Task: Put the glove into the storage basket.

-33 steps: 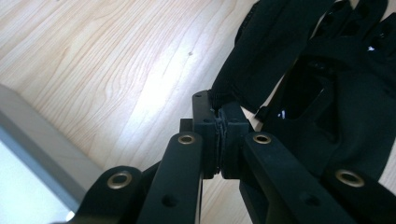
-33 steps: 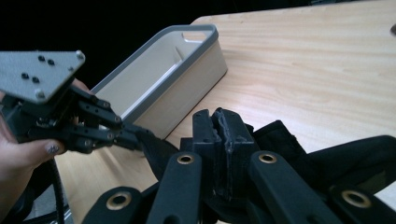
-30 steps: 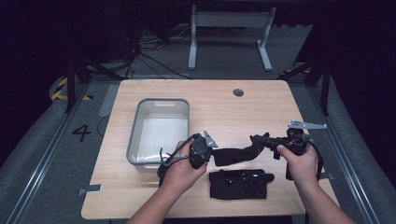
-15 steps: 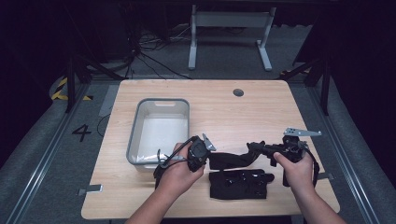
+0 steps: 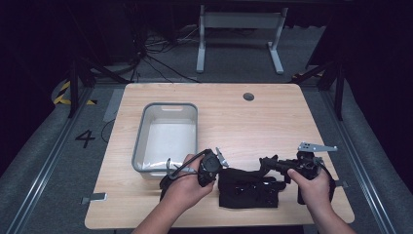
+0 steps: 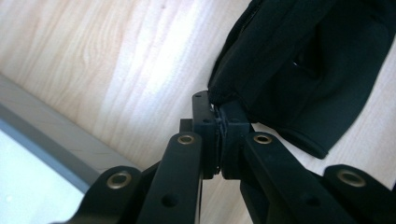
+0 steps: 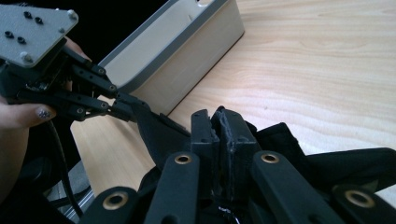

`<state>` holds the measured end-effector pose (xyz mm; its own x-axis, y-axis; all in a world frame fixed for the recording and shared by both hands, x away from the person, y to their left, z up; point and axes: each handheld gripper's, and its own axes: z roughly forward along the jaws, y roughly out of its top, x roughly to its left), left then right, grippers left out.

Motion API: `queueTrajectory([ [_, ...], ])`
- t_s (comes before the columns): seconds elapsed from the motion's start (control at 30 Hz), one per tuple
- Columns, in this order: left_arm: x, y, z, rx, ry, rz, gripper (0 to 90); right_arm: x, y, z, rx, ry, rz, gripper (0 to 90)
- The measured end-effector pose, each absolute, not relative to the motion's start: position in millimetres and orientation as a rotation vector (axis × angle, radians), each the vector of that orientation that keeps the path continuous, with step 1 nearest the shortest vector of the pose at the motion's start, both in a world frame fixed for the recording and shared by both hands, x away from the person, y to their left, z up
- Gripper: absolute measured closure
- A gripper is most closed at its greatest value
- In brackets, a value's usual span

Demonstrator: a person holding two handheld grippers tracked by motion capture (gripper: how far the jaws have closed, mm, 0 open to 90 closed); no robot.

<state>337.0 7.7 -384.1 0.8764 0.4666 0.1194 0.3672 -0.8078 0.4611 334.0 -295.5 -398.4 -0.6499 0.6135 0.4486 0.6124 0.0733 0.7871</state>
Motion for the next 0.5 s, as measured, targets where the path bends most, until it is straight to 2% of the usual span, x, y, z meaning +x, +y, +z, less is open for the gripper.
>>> queueTrajectory([
  [0.33, 329.7, 4.1, -385.3, 2.653, 0.545, 0.205, 83.4, 313.0, -303.9, -403.7, 1.334, 2.324, 1.668, 81.7],
  [0.5, 327.7, 3.9, -384.9, 2.659, 0.522, 0.112, 75.1, 302.2, -308.9, -405.4, 1.352, 2.346, 1.626, 77.8],
])
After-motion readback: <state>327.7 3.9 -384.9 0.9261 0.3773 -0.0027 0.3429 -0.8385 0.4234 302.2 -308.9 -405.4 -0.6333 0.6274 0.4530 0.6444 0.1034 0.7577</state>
